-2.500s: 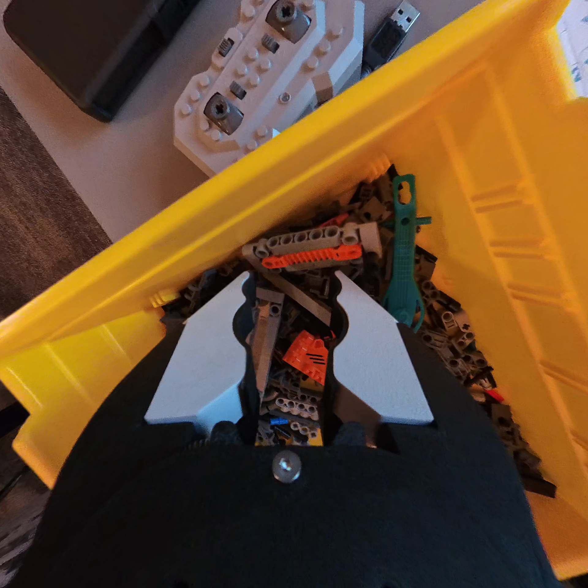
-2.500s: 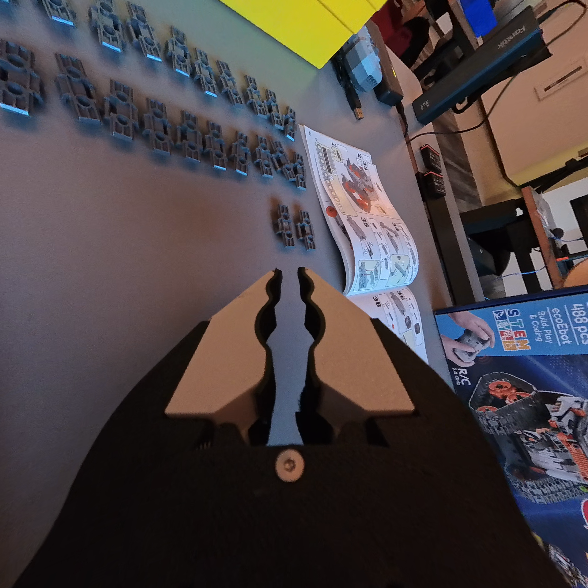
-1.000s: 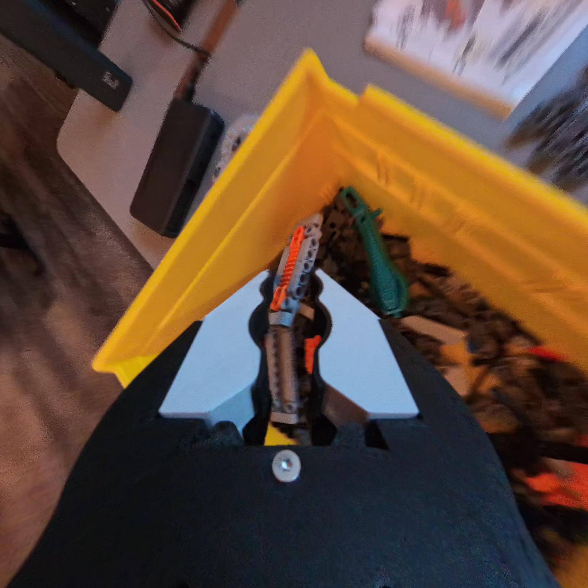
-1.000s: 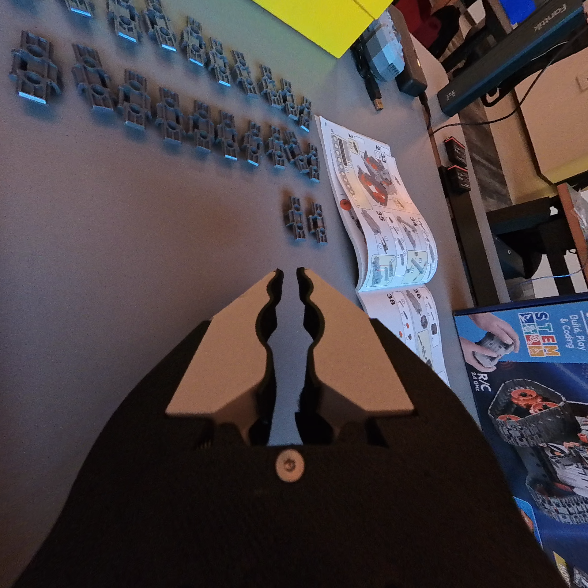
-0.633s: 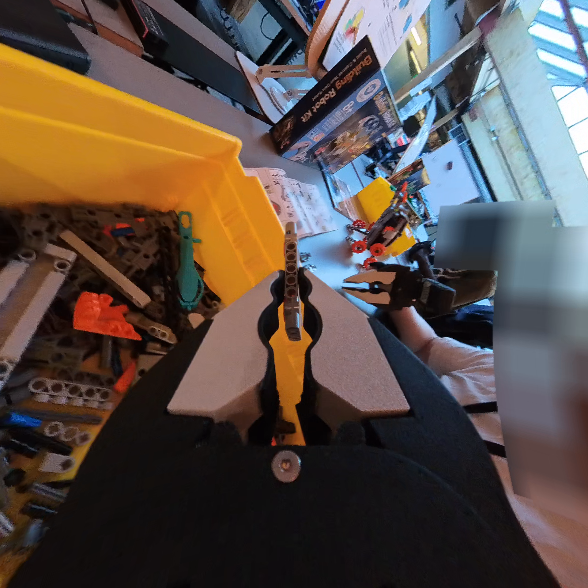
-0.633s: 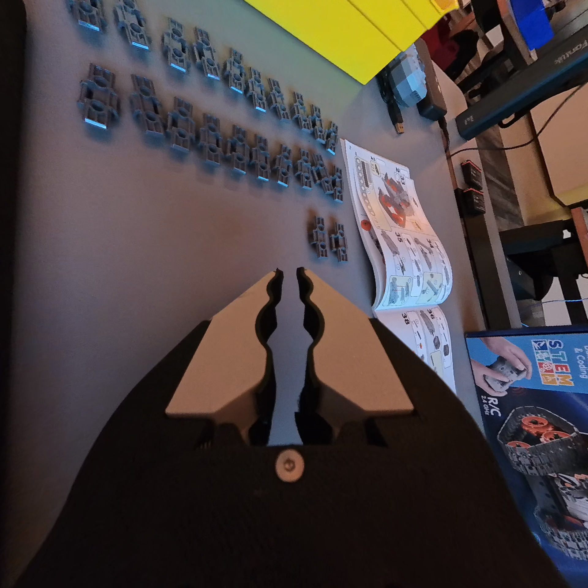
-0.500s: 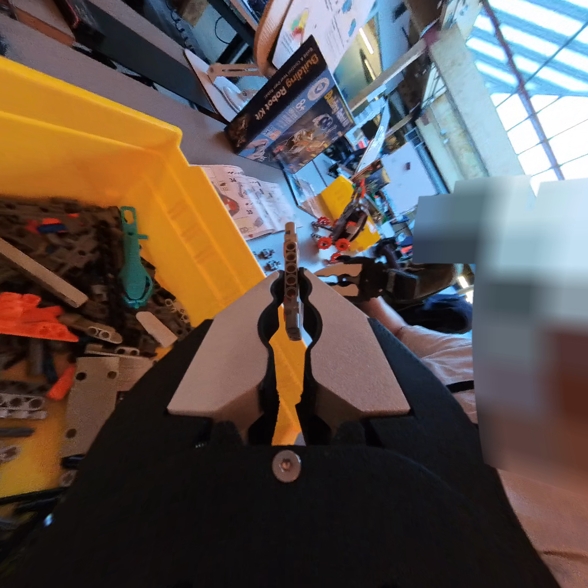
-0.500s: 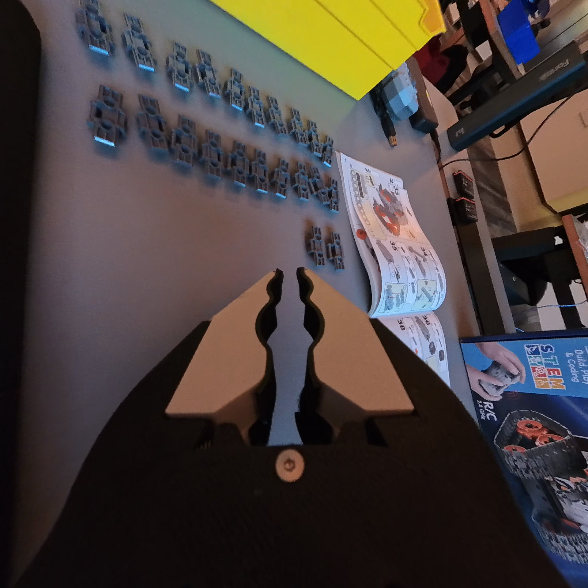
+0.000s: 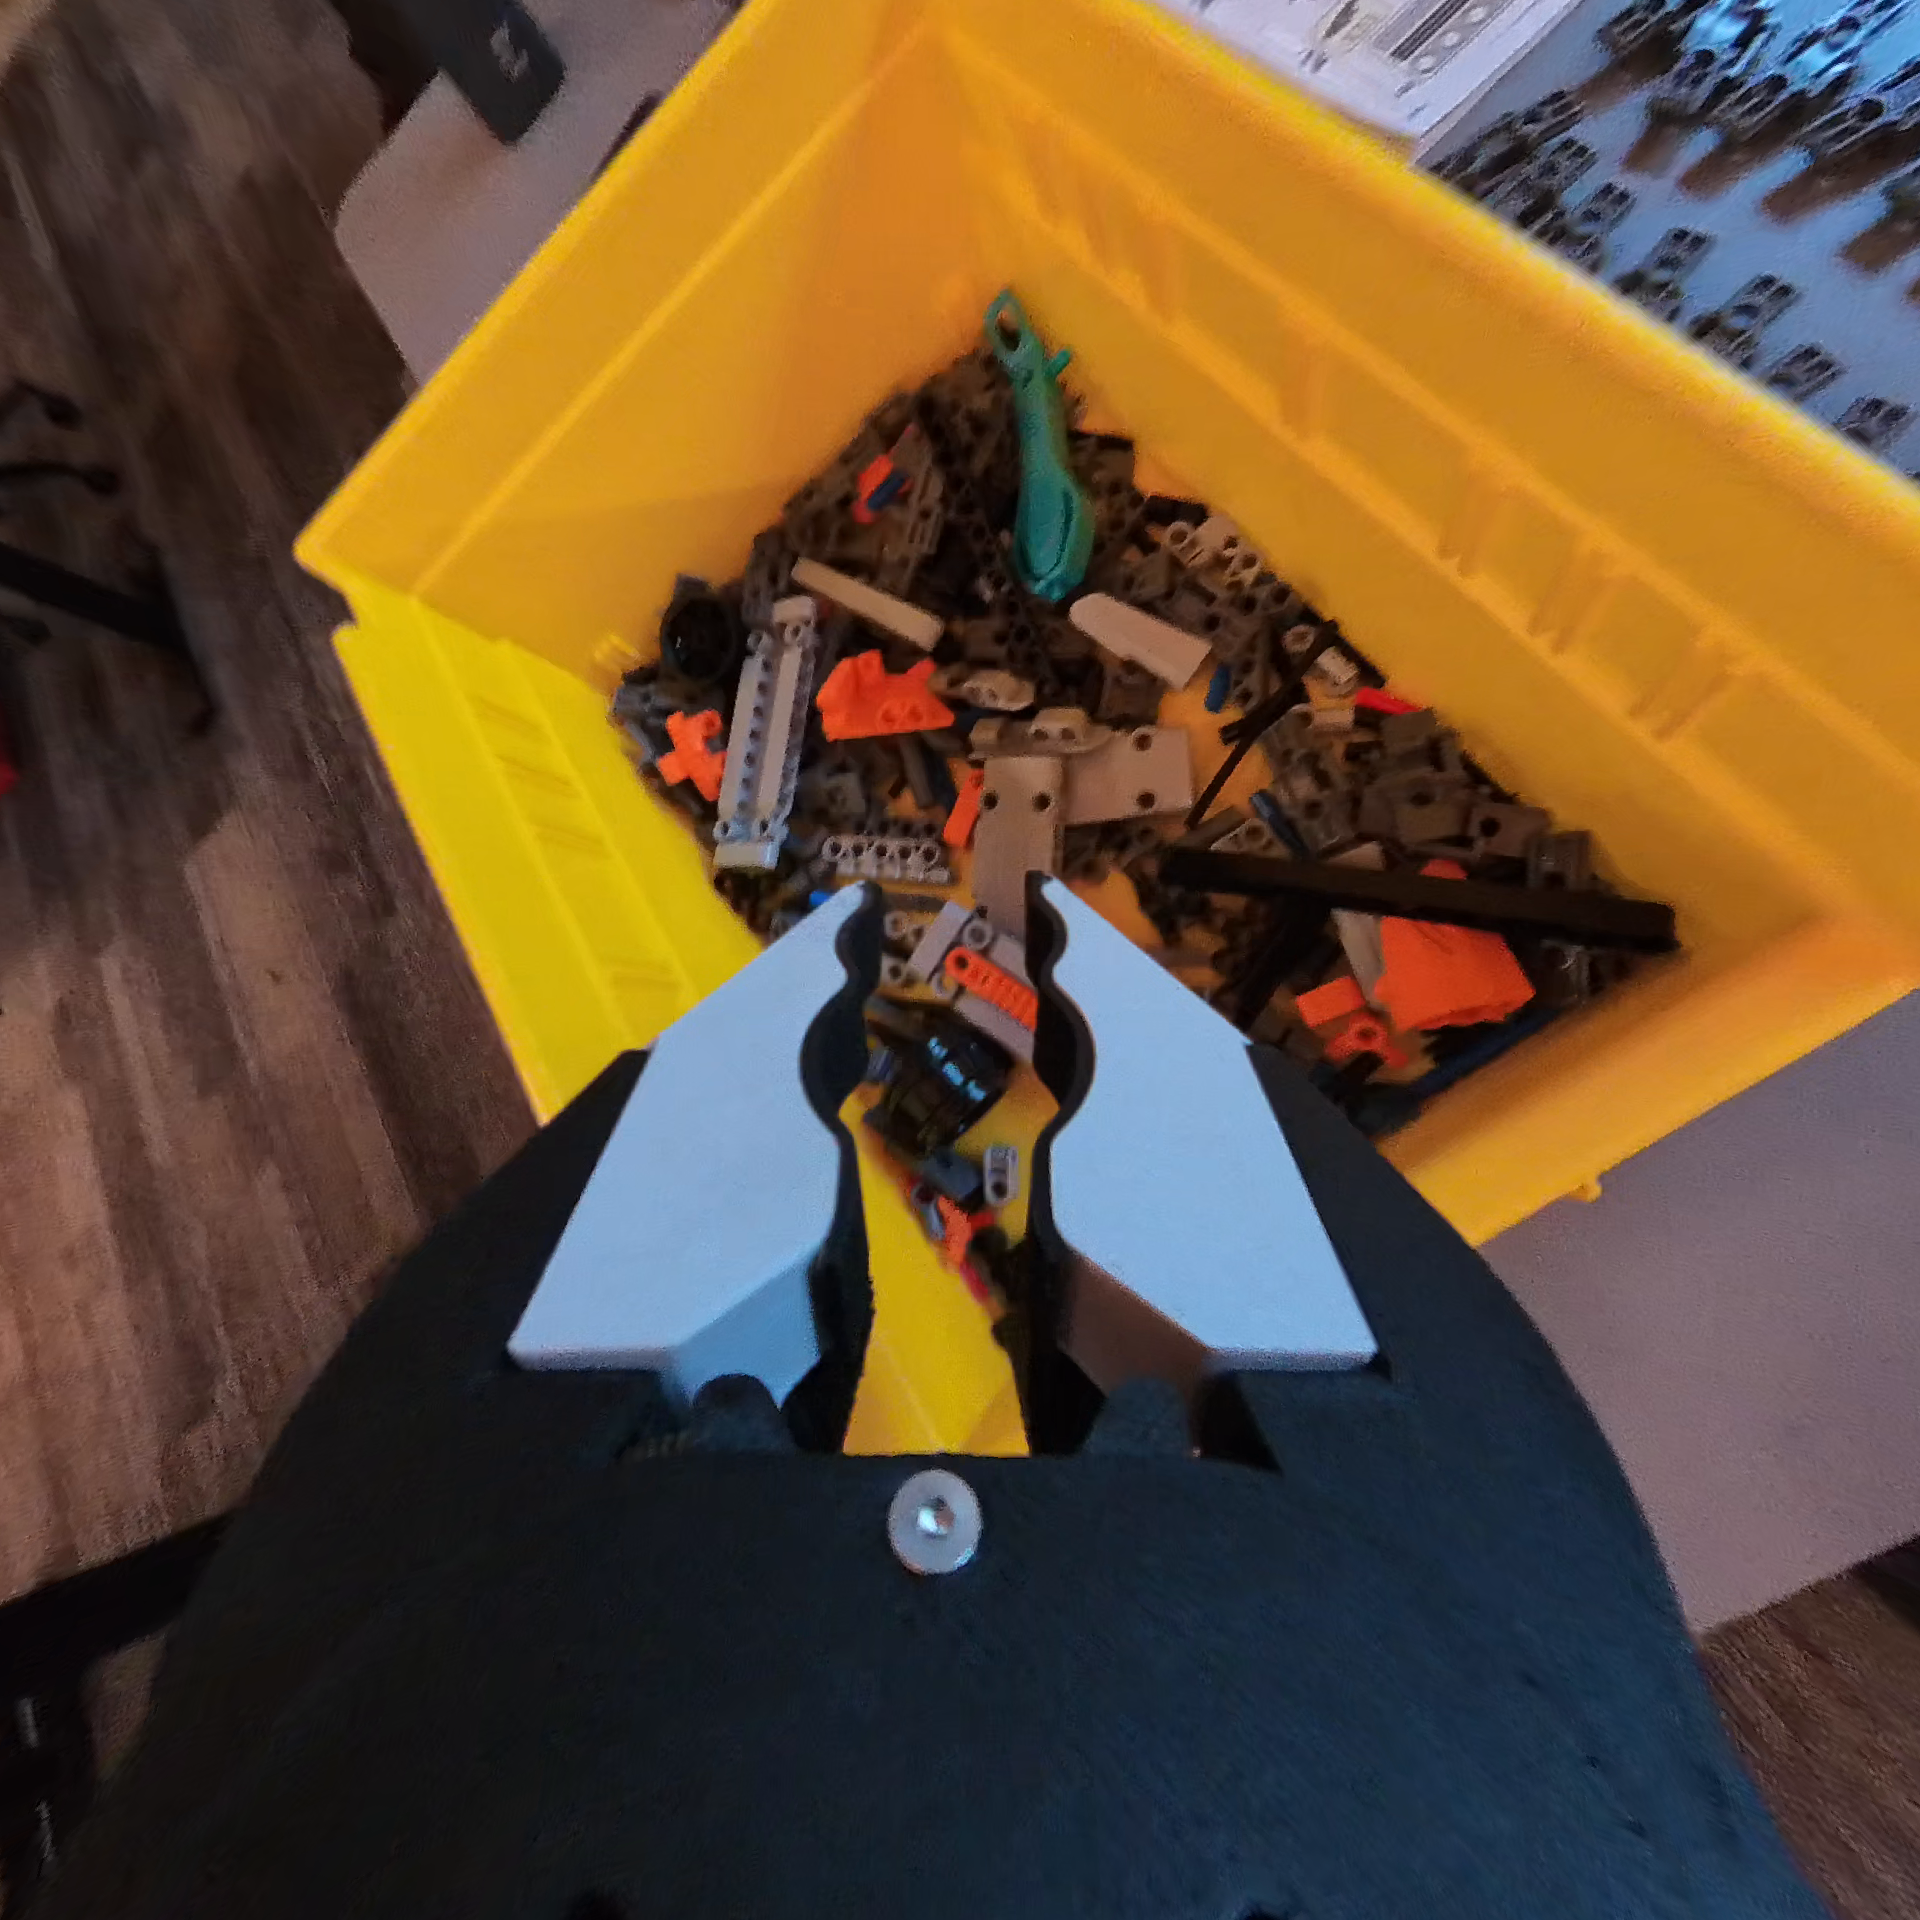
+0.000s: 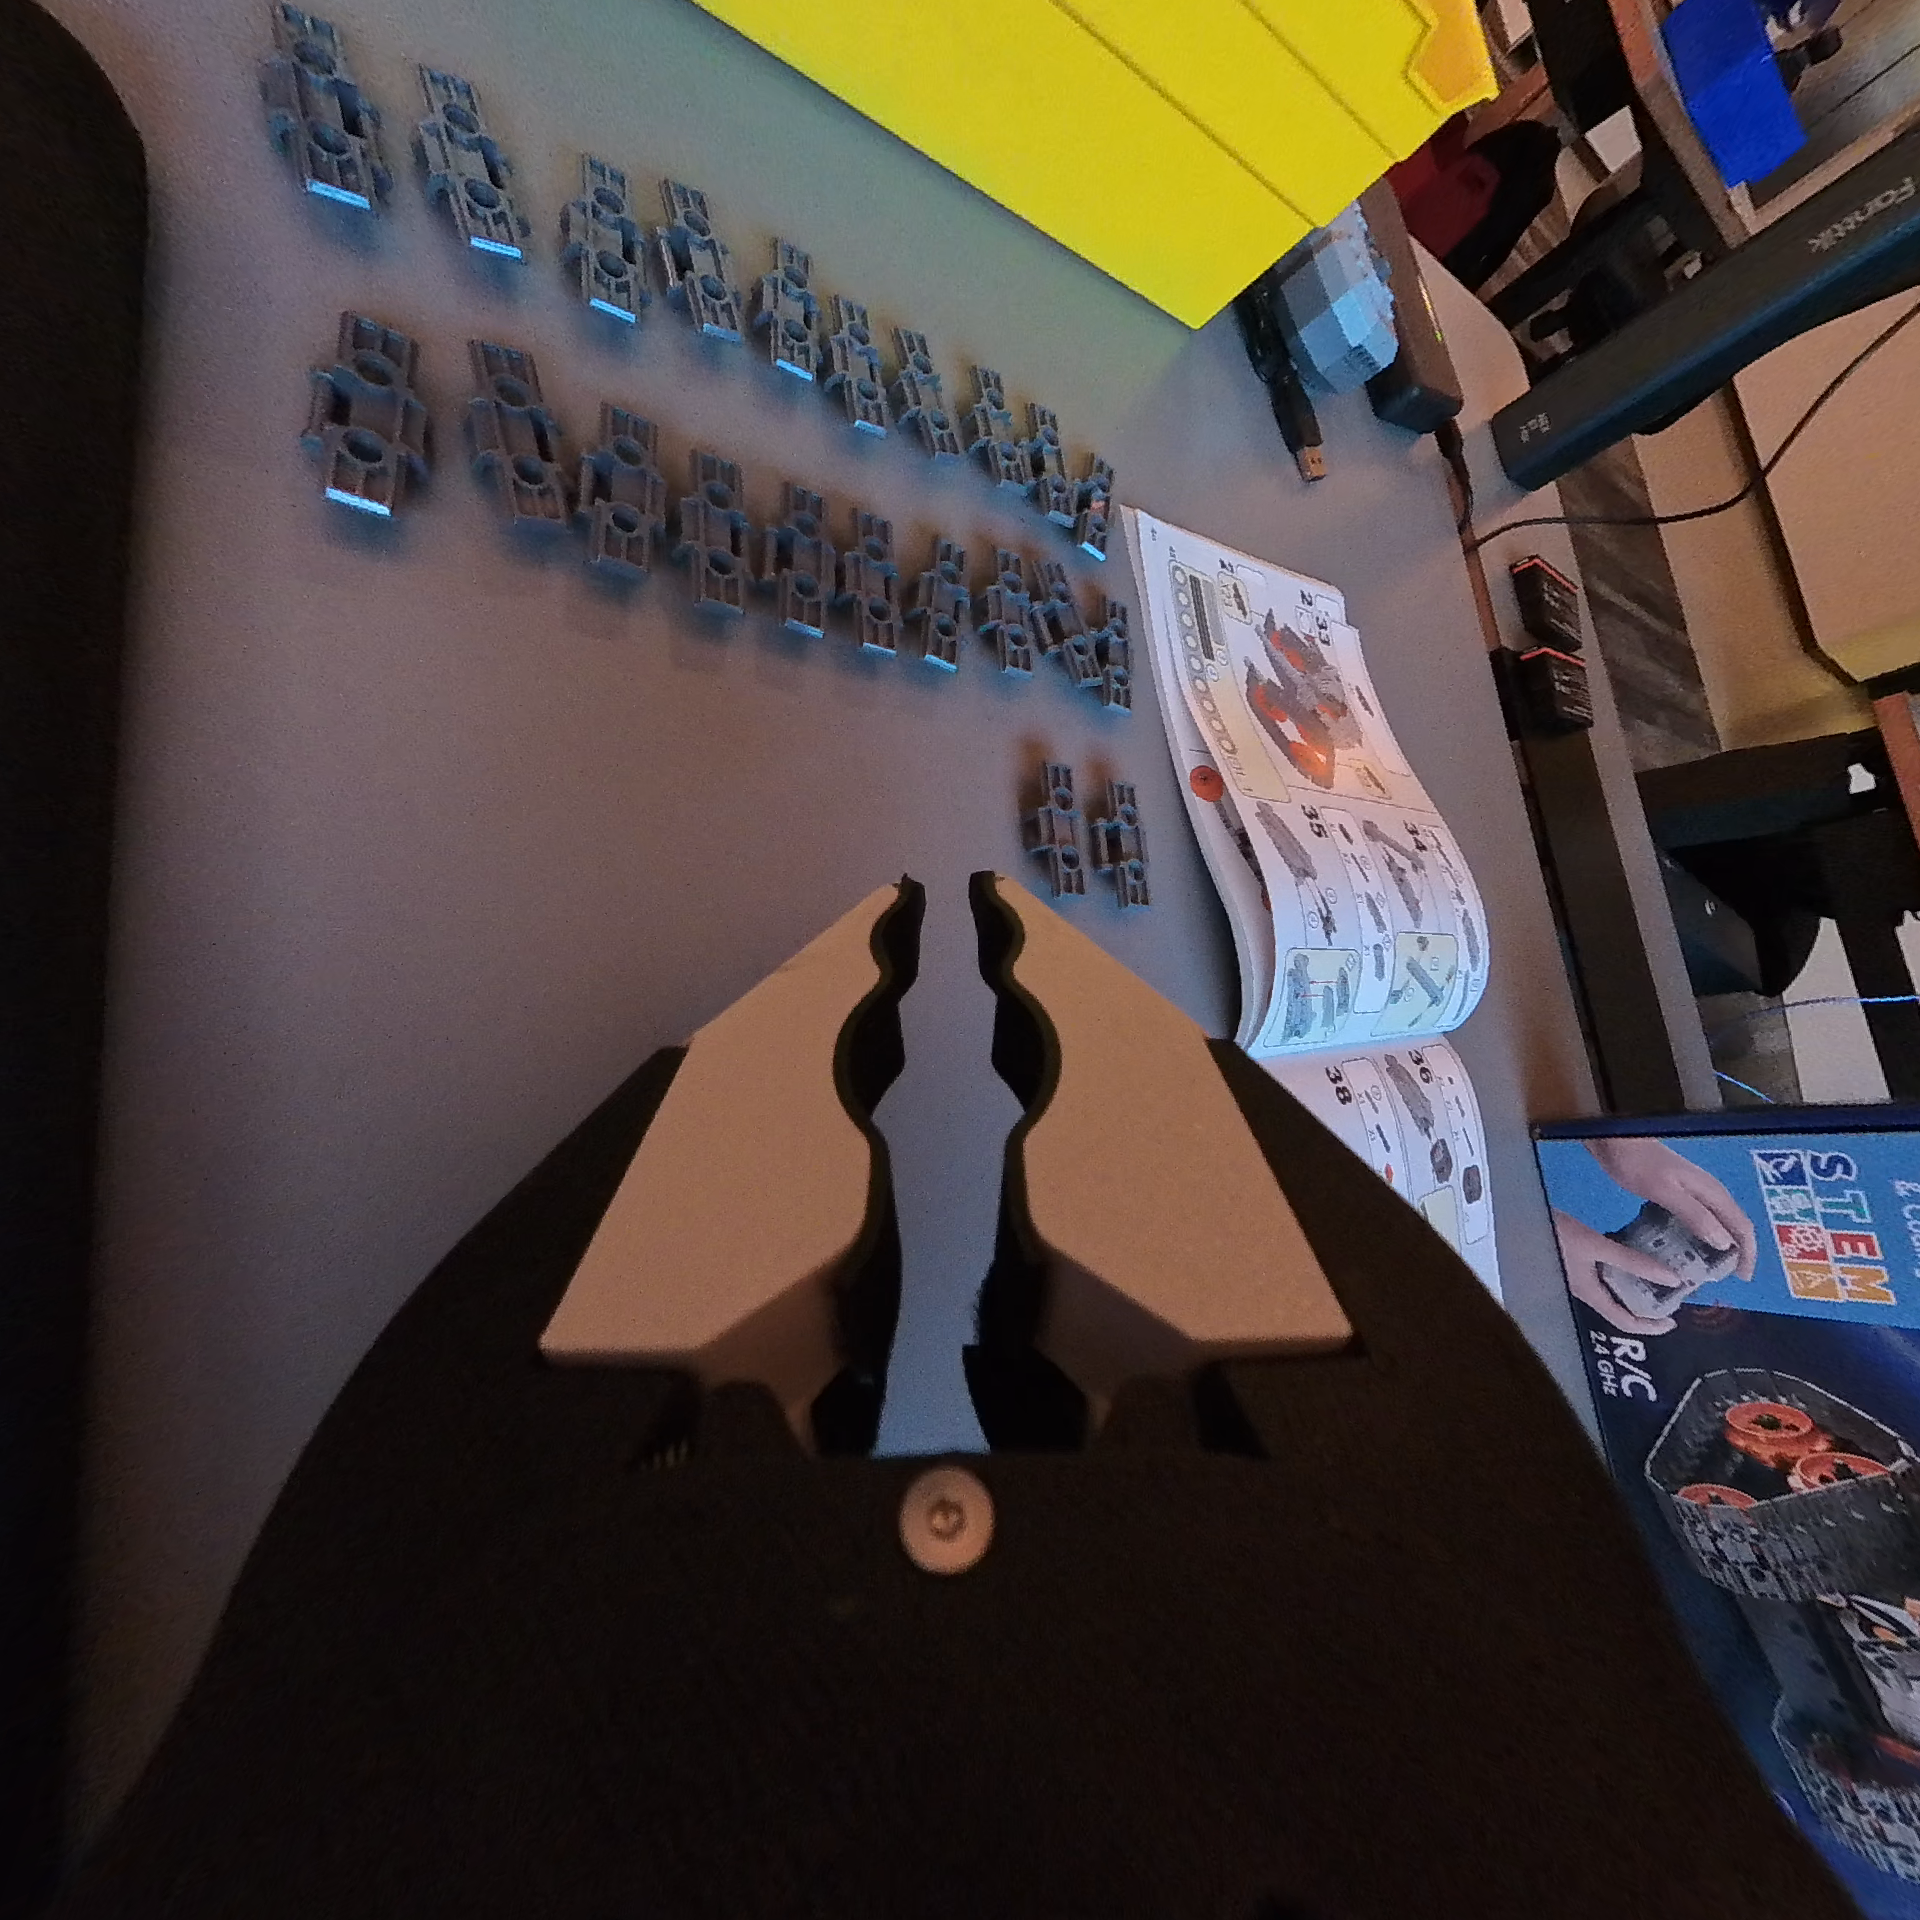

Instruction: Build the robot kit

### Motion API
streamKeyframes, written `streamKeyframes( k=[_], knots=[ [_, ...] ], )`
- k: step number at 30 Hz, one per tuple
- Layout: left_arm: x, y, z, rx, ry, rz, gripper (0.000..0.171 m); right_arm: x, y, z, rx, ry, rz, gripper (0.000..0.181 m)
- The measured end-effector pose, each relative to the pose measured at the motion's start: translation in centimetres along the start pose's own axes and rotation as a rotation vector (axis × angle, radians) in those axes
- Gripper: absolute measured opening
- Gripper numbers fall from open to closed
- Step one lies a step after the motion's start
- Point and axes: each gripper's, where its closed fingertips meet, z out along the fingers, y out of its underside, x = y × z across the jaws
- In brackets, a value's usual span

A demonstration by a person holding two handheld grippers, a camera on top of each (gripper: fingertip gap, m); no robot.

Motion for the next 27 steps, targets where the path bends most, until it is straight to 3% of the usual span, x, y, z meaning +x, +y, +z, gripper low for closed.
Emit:
streamKeyframes(
  k=[4, 7, 10, 17, 27],
  knots=[
    [-0.4, 2.7, 0.7, -0.177, 0.080, -0.010, 0.020, 0.0, 0.5, 0.2, -0.019, 0.002, -0.001, 0.009],
    [0.3, 3.8, 1.9, -0.264, 0.134, 0.152, 0.029, 0.1, 0.7, 0.5, -0.023, -0.007, 0.016, 0.009],
    [0.2, 3.9, 2.9, -0.307, 0.140, 0.320, 0.027, 0.2, 0.9, 0.7, -0.029, -0.009, 0.027, 0.009],
    [0.6, 4.8, 4.0, -0.443, 0.275, 0.476, 0.023, 0.3, 1.3, 0.8, -0.041, -0.012, 0.033, 0.009],
    [1.3, 5.6, 3.9, -0.521, 0.476, 0.405, 0.016, 0.3, 1.9, 0.8, -0.047, -0.027, 0.045, 0.009]
  ],
)
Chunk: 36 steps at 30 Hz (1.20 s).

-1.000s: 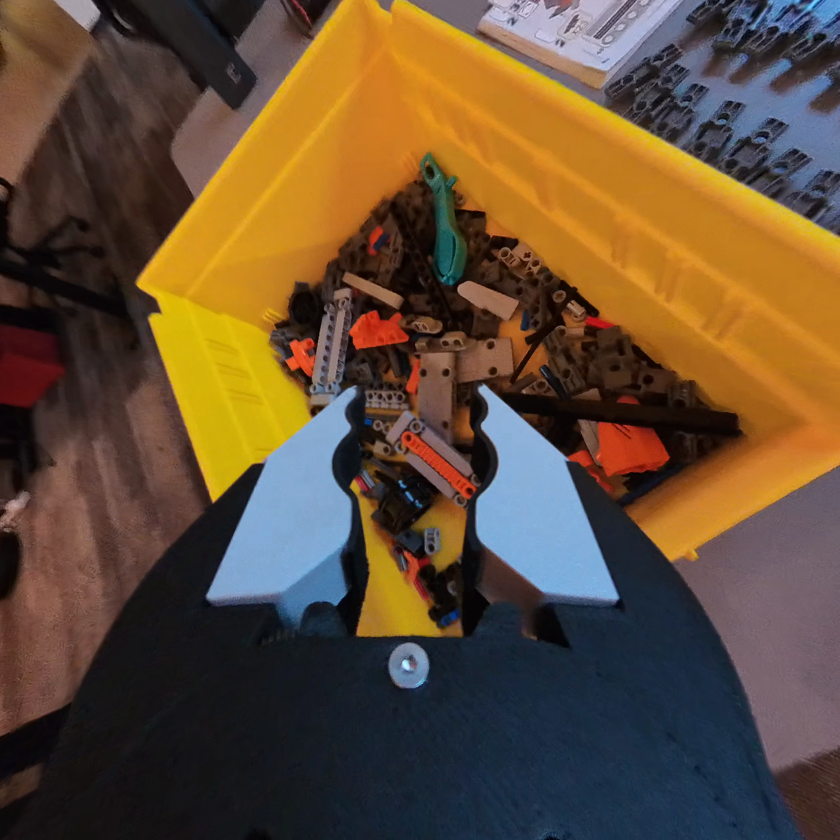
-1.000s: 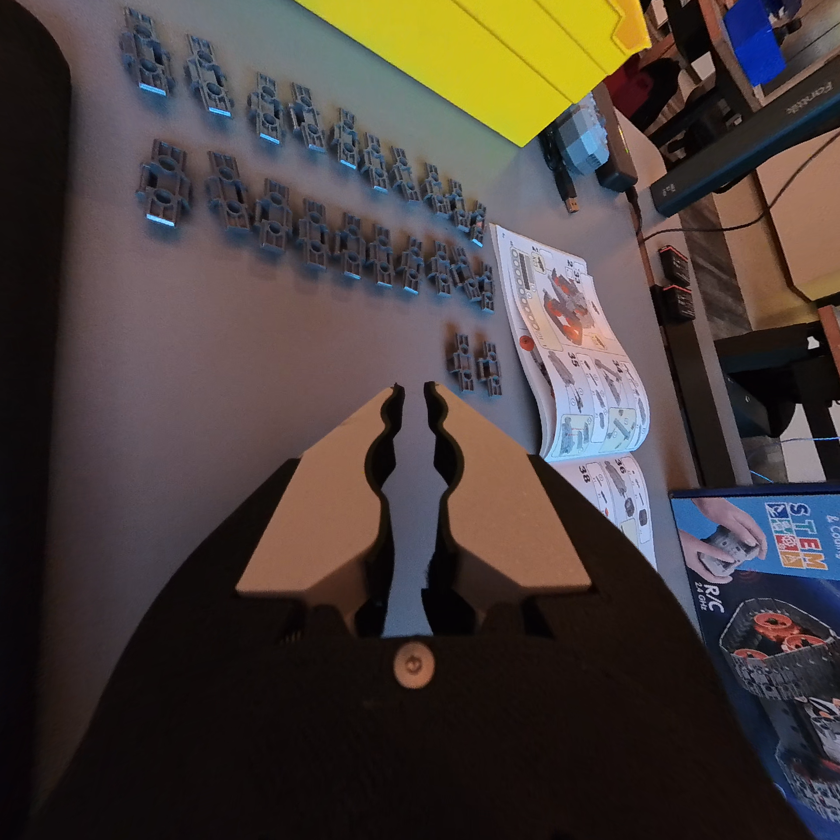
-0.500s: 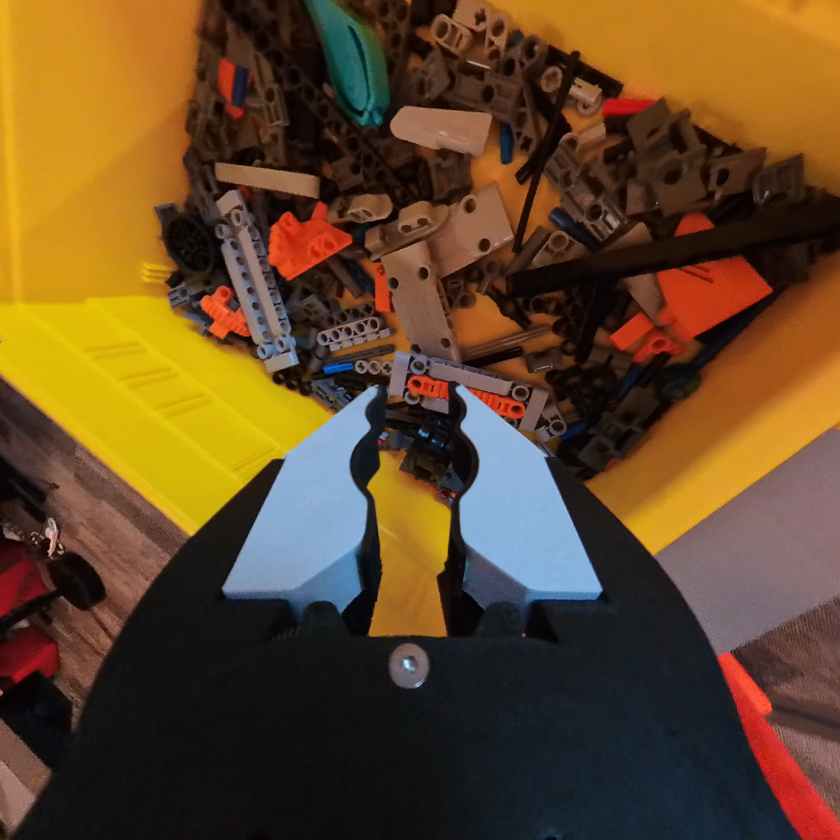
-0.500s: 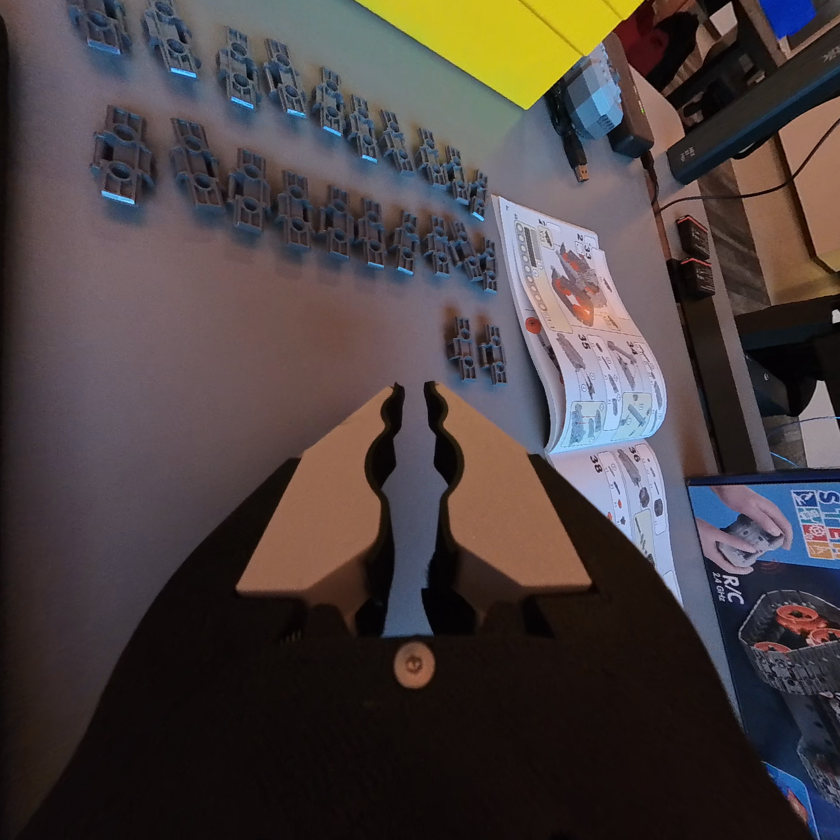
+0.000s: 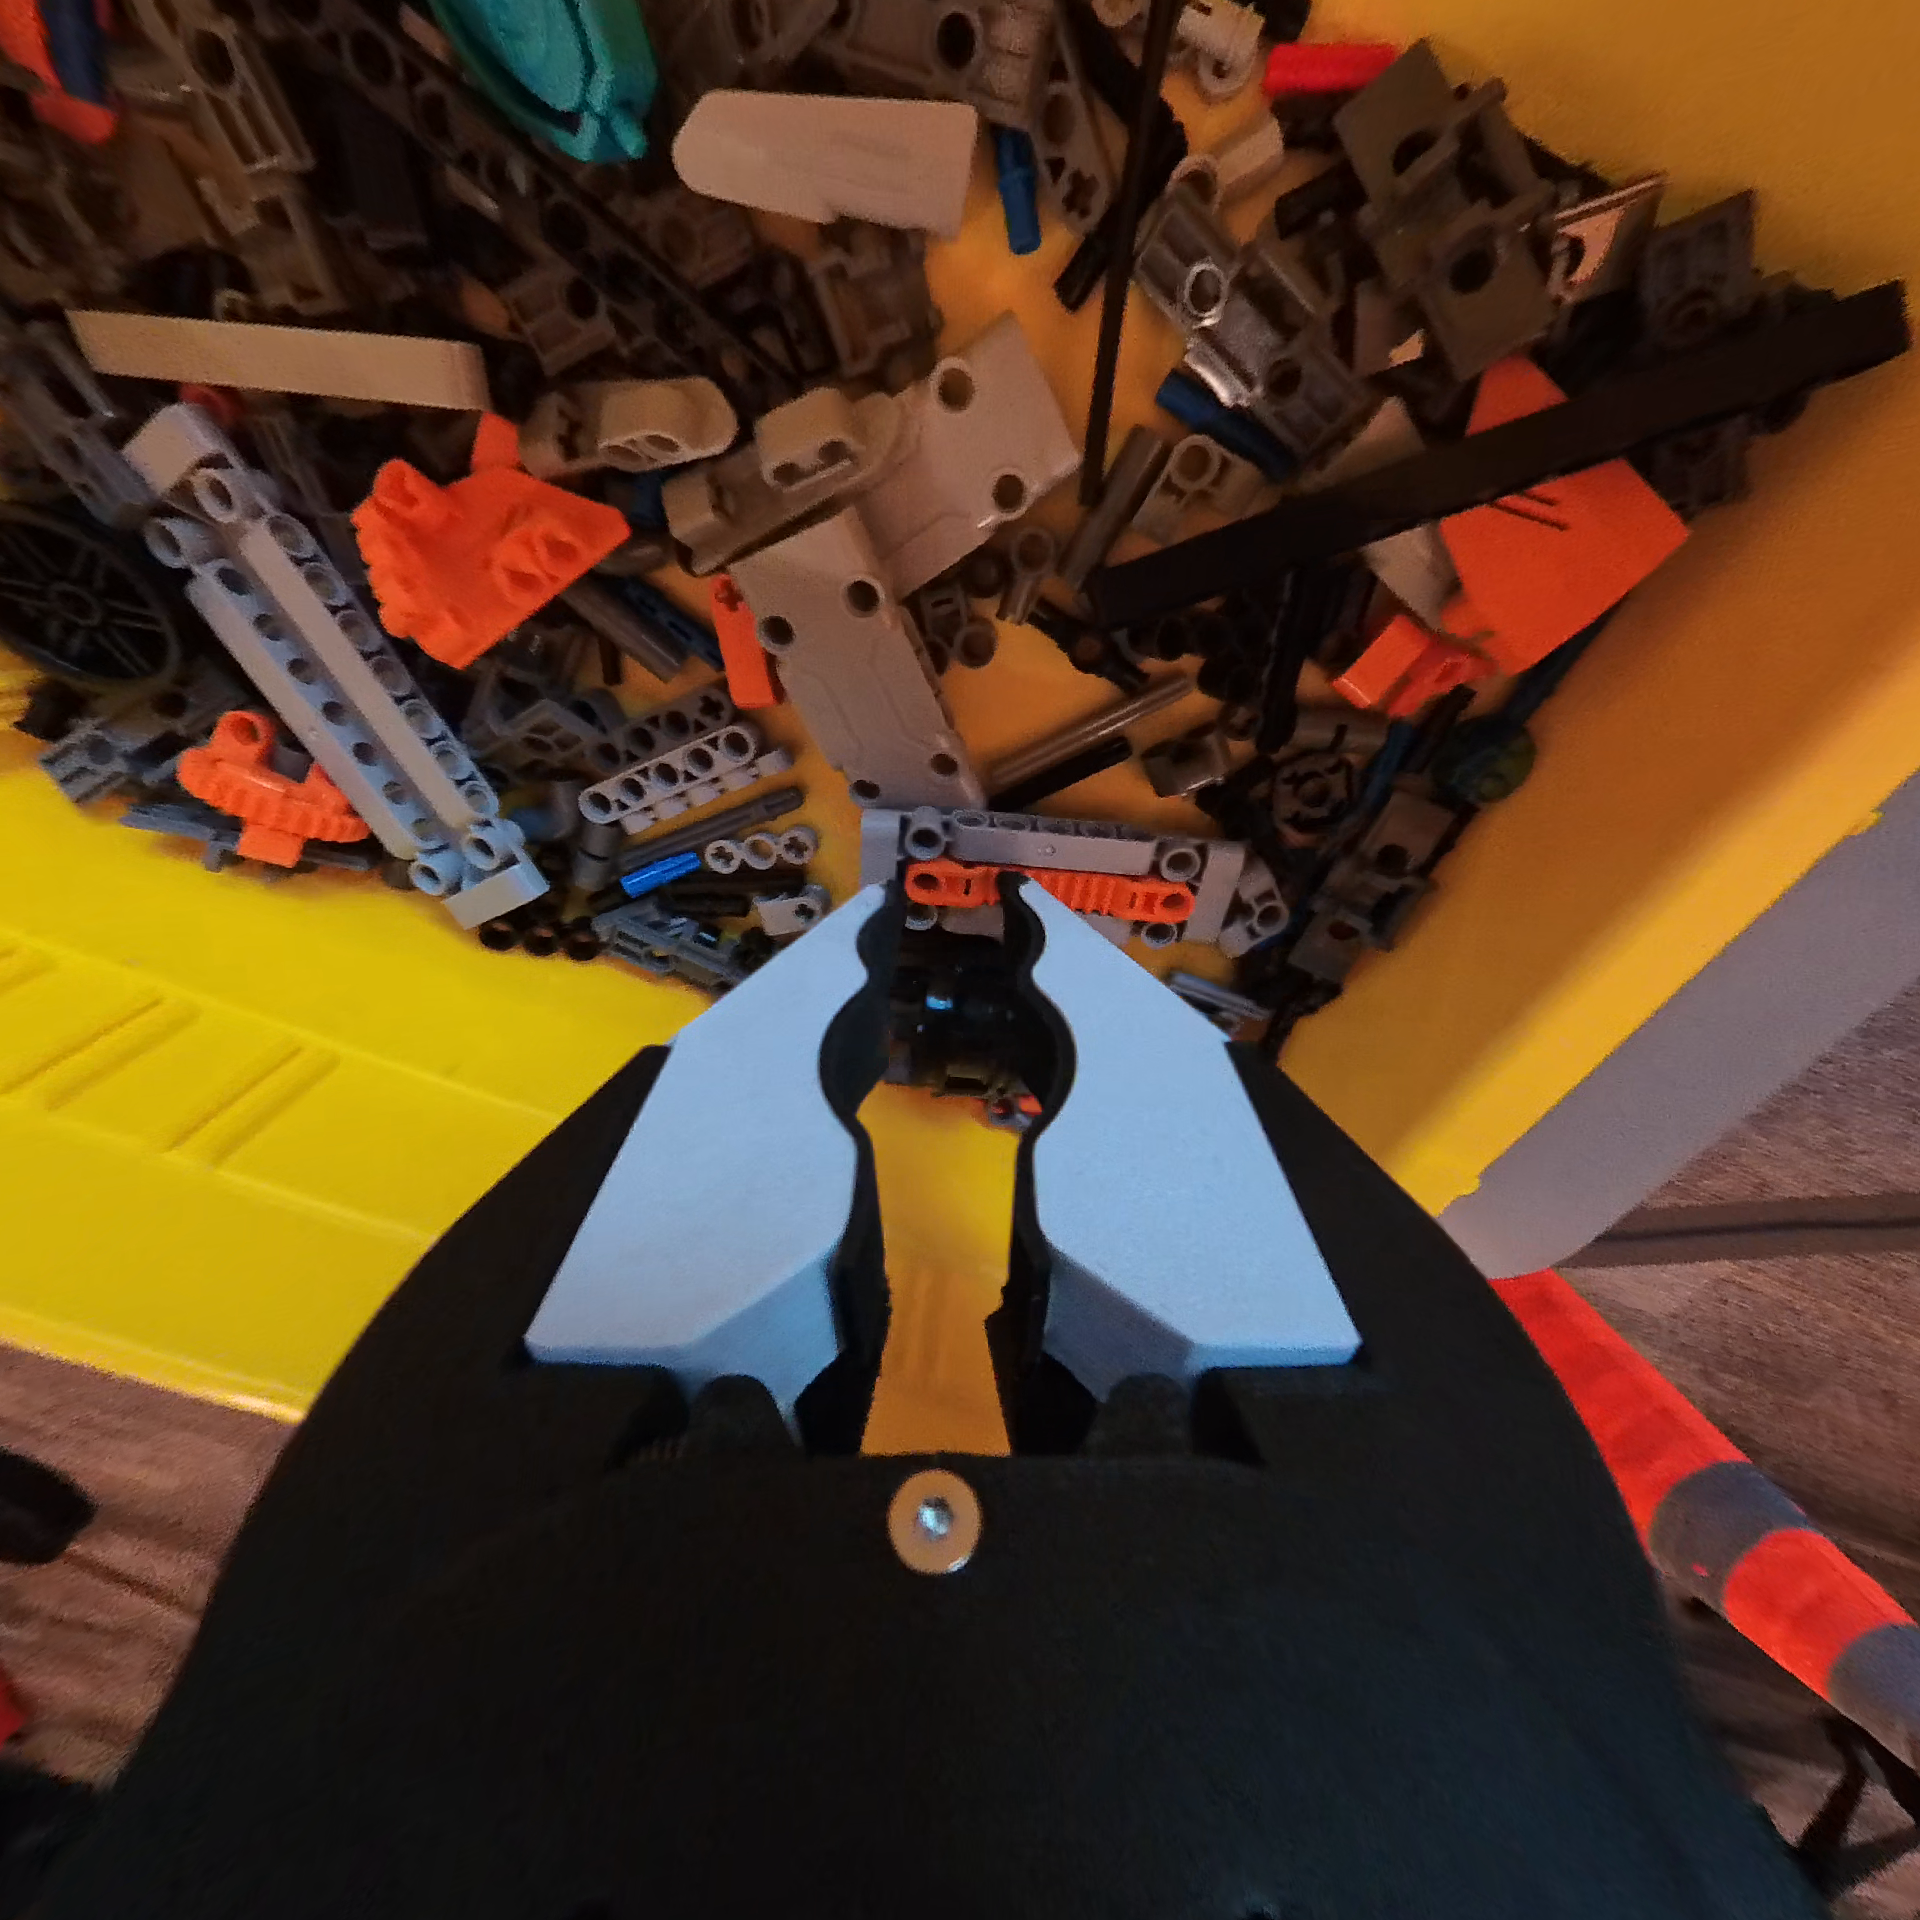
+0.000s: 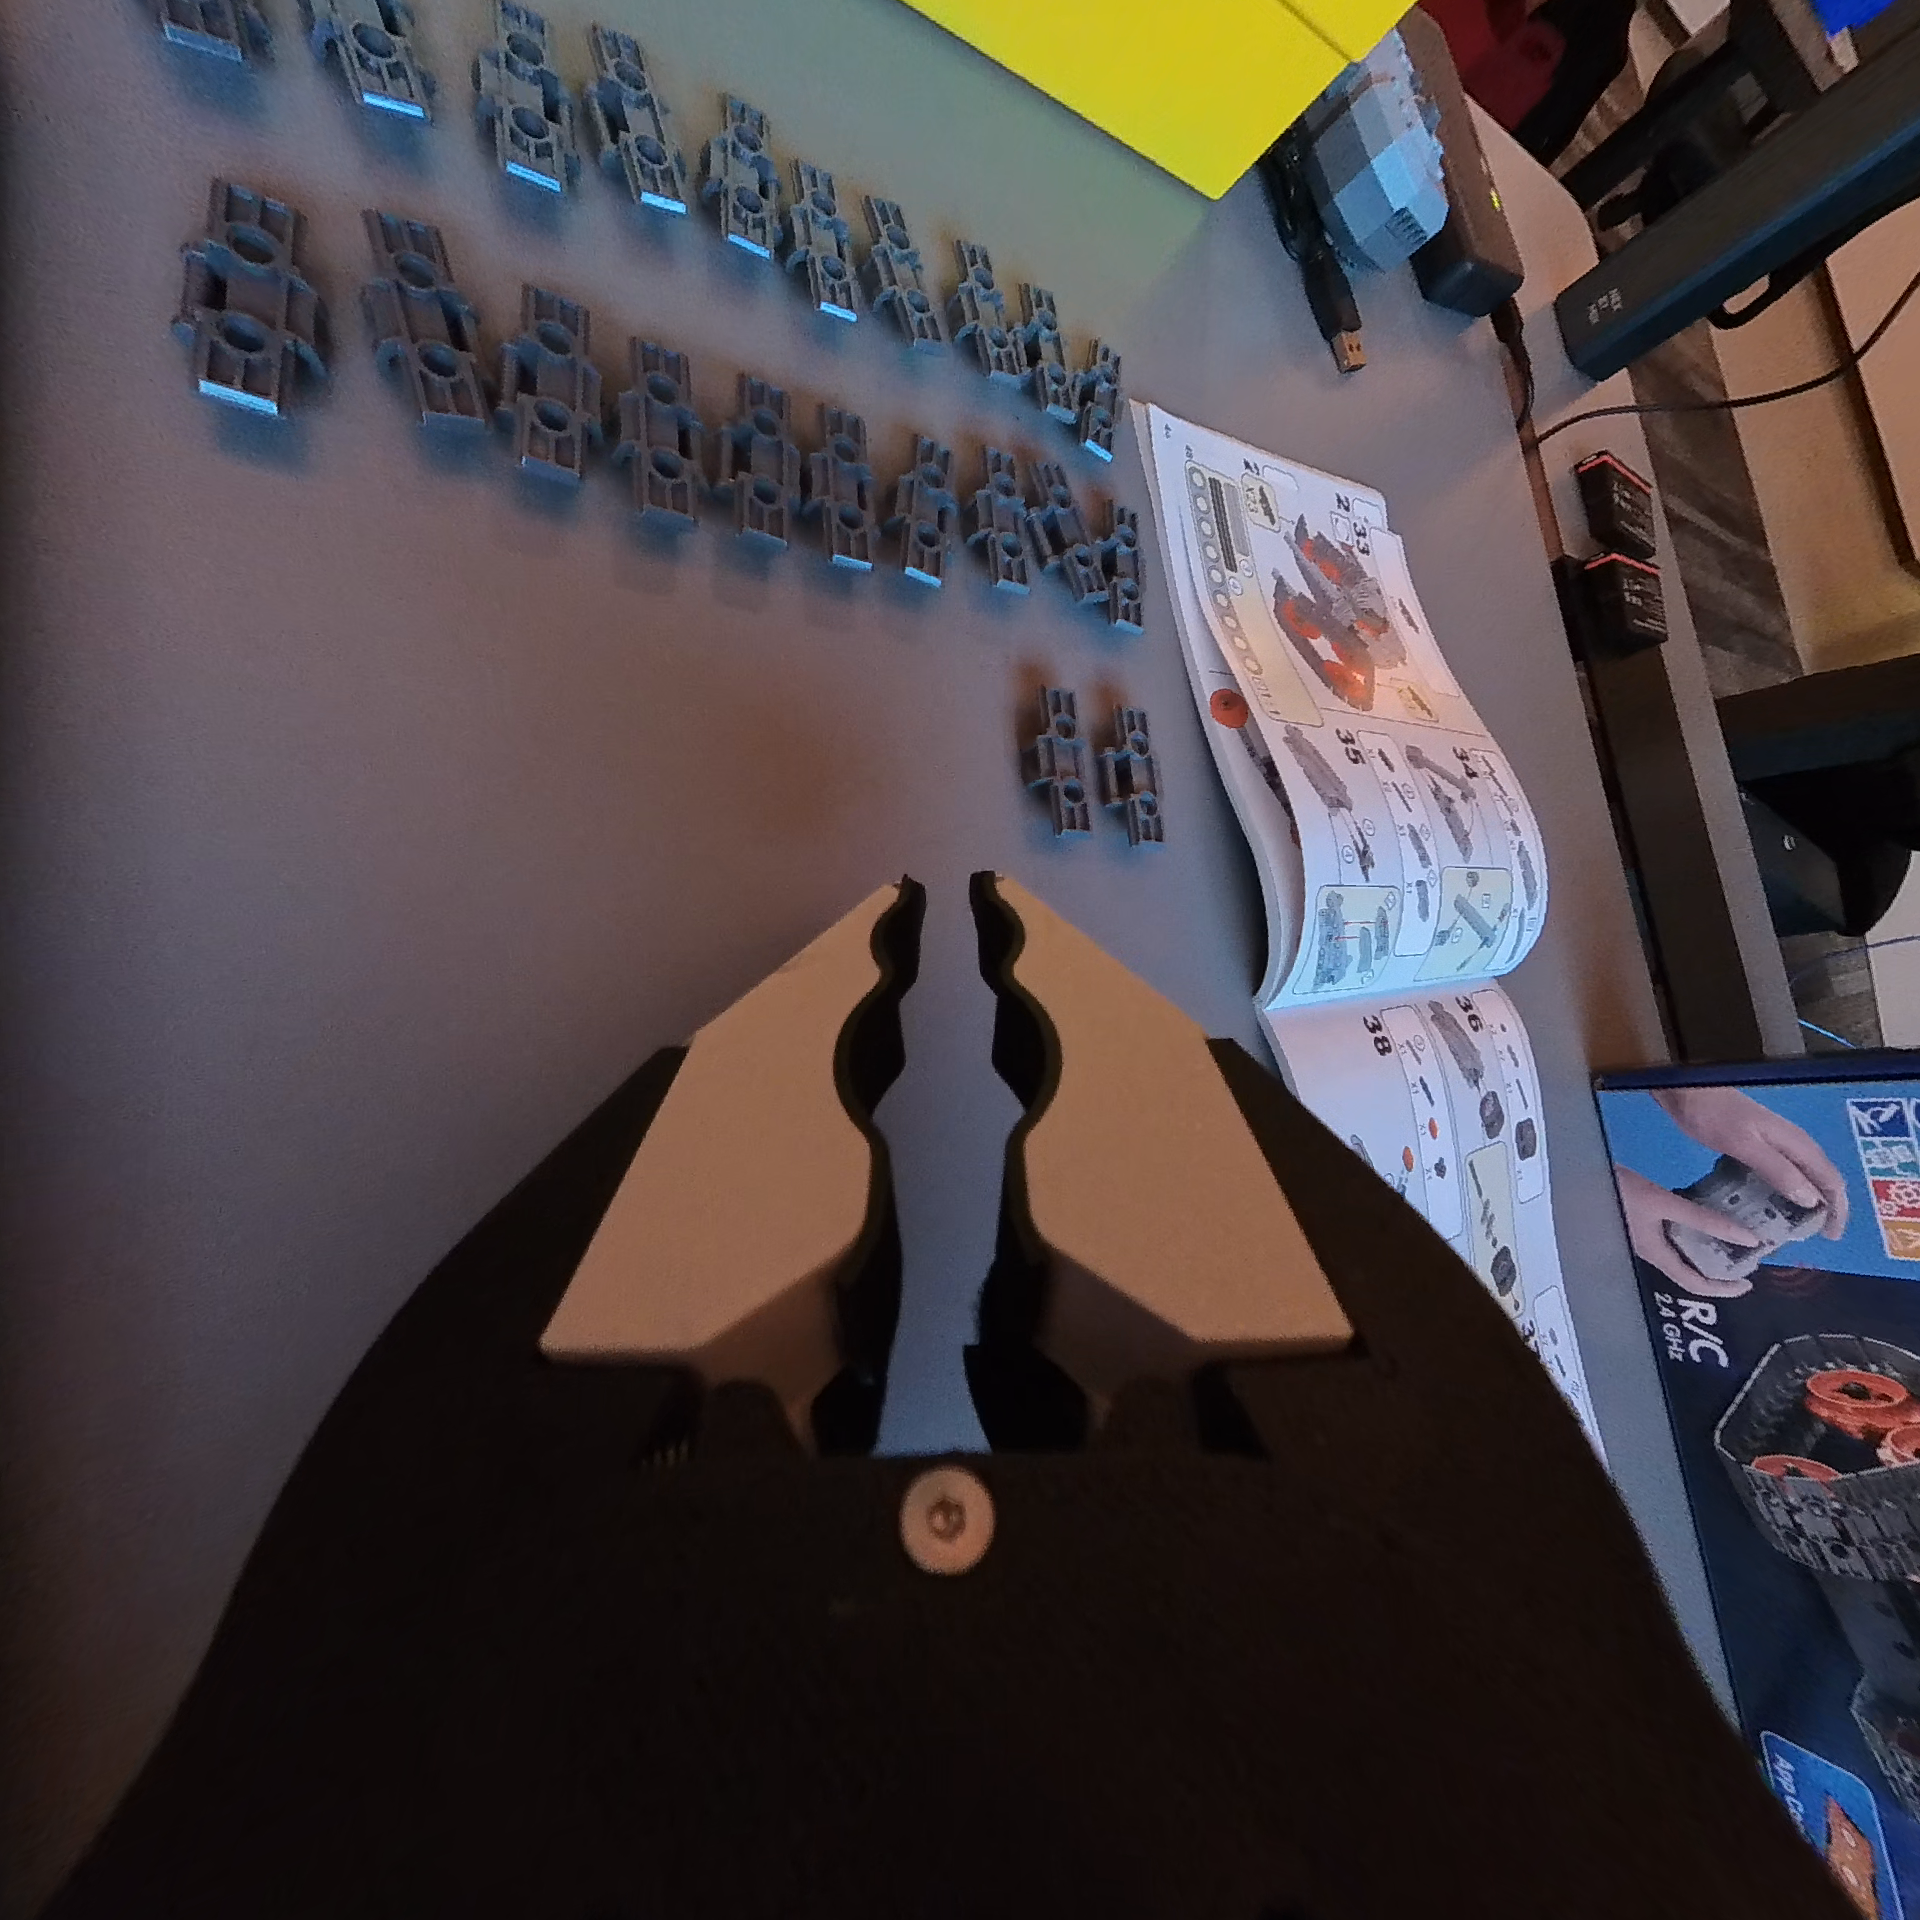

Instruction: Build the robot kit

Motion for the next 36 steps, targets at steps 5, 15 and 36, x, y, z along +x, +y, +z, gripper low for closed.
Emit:
streamKeyframes(
  k=[5, 15, 36],
  knots=[
    [1.2, 0.2, -0.1, 0.006, 0.115, -0.015, 0.019, -0.1, 0.1, 0.1, -0.003, -0.009, 0.005, 0.009],
    [2.5, -0.2, -1.4, 0.067, 0.184, -0.022, 0.026, -0.1, 0.4, 0.1, -0.011, -0.015, 0.007, 0.009],
    [4.8, 2.0, -0.6, -0.019, 0.093, 0.021, 0.026, -0.6, 0.4, 0.4, -0.026, -0.024, -0.012, 0.009]
  ],
)
